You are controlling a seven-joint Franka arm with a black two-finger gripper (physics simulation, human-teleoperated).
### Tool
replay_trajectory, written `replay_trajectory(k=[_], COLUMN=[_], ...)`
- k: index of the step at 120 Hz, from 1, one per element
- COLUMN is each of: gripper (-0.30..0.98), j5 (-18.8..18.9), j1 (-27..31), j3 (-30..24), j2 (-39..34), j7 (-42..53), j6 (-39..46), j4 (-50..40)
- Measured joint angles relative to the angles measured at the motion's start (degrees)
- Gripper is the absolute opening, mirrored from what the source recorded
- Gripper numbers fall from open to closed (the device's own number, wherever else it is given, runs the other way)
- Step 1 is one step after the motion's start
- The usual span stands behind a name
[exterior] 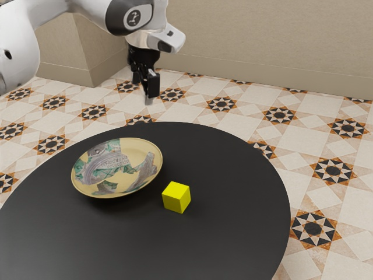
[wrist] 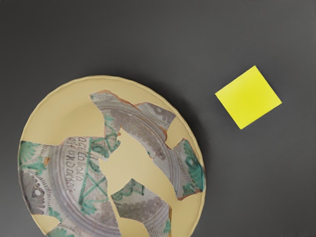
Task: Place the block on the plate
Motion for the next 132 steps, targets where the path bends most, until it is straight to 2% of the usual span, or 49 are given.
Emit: replay_trajectory(k=[10,31,67,94,132], gripper=[0.69,0.69,0.69,0.69,0.69], j5=[-0.6,-4.5,-9.7,-13.9,-17.3], j1=[-0.1,-0.2,0.1,0.8,3.7], j3=[-0.1,-1.5,-4.1,-5.5,-5.6], j2=[0.5,3.6,3.4,3.7,7.1], j7=[1.2,3.3,4.9,1.4,-5.5], j6=[-0.1,0.8,7.5,16.3,24.7], j4=[-0.6,-2.8,-13.0,-20.0,-25.4])
